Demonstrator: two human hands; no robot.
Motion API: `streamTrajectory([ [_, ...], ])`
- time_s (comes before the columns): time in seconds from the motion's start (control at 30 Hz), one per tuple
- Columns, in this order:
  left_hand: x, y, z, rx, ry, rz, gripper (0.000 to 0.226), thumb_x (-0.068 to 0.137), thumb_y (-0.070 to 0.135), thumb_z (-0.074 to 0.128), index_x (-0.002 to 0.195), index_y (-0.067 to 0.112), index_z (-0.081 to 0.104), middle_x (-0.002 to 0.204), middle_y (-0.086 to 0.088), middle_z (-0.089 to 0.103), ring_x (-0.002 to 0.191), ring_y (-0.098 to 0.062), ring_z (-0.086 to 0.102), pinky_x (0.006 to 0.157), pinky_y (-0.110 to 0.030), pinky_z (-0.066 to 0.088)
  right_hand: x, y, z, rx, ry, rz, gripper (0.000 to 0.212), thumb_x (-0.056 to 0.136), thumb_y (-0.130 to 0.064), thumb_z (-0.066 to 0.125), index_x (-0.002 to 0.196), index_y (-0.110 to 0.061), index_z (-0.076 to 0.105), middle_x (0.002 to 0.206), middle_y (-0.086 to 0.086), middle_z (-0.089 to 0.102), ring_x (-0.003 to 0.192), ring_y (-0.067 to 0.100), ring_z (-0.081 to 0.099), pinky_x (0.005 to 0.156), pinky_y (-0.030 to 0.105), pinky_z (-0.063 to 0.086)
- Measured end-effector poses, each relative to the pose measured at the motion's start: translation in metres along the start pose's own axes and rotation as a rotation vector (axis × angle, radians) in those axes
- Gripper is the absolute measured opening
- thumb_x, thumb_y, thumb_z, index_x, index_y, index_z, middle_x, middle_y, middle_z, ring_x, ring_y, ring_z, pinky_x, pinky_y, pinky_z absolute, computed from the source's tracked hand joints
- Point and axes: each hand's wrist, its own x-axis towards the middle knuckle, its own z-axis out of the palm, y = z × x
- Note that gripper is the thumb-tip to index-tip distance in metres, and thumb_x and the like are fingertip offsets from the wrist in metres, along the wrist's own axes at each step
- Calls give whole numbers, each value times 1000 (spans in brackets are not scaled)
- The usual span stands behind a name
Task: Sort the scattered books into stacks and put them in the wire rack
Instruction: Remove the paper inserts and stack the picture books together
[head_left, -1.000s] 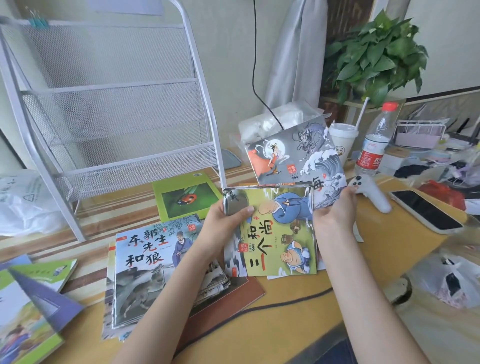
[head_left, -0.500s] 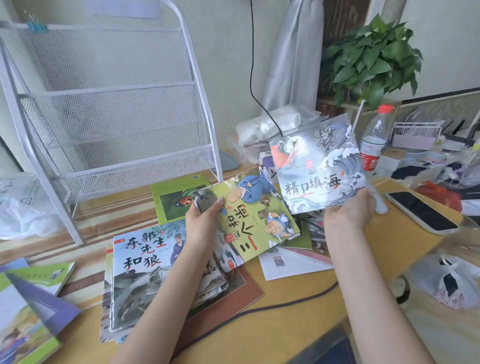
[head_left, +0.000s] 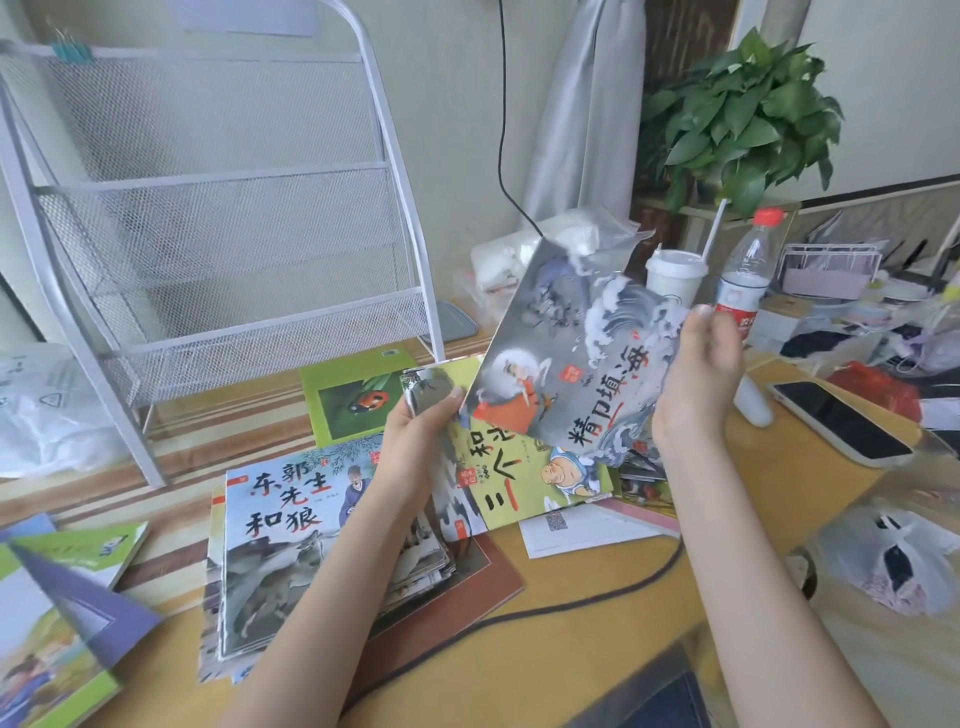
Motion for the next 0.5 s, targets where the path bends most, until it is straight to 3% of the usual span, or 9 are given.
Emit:
streamTrajectory([
  [0.1,-2,5,4,-13,-56,-78,18,95,18,54,104,4,62,96,-18,67,76,-29,67,67,-36,55,-9,-2,5,-178,-209,-150,28,98,-23,47,74,-10,50,66,-2,40,58,0,35,58,23,30],
  [0.2,-8,7,11,1,-69,-82,21,95,11,46,107,5,61,85,-13,72,66,-26,69,59,-33,57,-24,5,16,-301,-305,-255,30,98,-26,45,72,-10,45,65,-3,39,62,8,38,60,28,30],
  [0.3,-15,6,18,-50,-71,-95,30,96,32,45,106,13,66,88,-9,74,73,-25,70,74,-37,55,-38,19,21,-324,-264,-228,33,98,-30,43,78,-4,46,67,8,41,65,19,39,60,32,30],
  [0.4,-19,5,21,-150,-75,-52,48,95,51,38,114,17,66,98,-5,74,89,-22,69,88,-37,52,-48,20,18,-256,-189,-160,24,99,-24,47,81,-7,47,67,12,43,62,12,38,57,26,30],
  [0.43,-19,3,22,-122,-77,-24,47,93,54,41,112,20,68,98,-4,74,92,-22,68,89,-37,52,-51,16,17,-224,-173,-151,20,98,-21,49,82,-10,47,66,7,44,60,10,38,56,22,31],
  [0.5,-19,2,20,34,-84,51,23,88,42,58,89,23,71,87,-1,73,84,-23,68,79,-35,55,-53,9,18,-123,-153,-98,10,95,-13,52,86,-15,46,67,-2,49,56,7,40,55,20,33],
])
